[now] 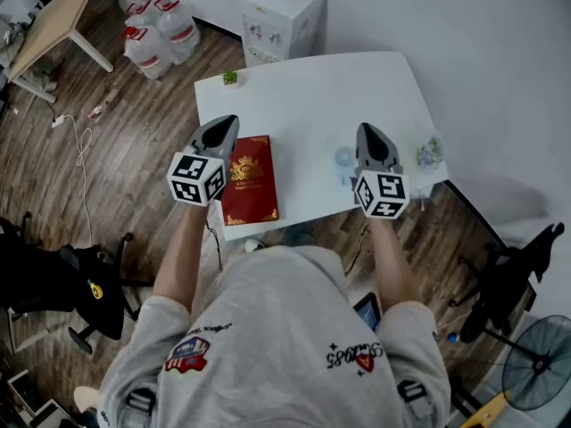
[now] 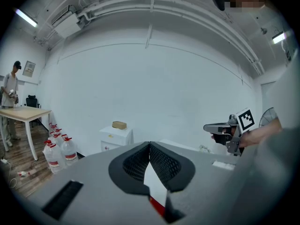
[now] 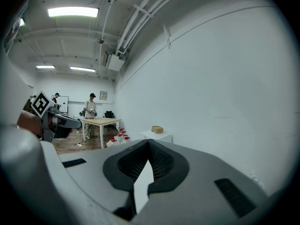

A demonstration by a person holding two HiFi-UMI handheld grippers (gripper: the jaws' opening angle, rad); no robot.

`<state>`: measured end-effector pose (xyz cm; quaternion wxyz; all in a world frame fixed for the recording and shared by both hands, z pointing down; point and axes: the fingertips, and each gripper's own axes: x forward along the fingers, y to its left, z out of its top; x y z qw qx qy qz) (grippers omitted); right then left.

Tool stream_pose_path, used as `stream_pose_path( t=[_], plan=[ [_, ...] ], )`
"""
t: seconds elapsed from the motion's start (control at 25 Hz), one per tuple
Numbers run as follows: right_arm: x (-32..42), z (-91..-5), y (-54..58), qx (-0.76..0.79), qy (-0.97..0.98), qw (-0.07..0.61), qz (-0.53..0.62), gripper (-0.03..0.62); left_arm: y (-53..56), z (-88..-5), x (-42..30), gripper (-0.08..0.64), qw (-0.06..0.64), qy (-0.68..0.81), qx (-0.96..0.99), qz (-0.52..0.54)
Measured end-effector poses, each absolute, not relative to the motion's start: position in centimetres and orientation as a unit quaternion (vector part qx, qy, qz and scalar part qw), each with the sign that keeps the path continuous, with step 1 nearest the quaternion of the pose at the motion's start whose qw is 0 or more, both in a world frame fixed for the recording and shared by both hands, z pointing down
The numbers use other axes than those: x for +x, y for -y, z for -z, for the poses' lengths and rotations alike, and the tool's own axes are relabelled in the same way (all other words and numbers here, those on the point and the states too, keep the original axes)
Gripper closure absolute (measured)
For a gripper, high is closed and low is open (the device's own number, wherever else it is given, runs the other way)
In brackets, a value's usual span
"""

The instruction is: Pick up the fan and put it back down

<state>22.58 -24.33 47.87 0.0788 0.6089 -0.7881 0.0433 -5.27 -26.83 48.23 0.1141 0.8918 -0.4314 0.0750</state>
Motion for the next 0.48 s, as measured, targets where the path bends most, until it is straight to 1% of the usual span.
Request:
stream_pose_path(
  t=[0.48],
  plan=[
    [22.59, -47.74, 24.57, 0.608, 0.789, 0.078, -0.042, 0.589, 26.95, -48.48, -5.24, 0.555, 0.117, 0.434, 0.890, -0.074]
  ],
)
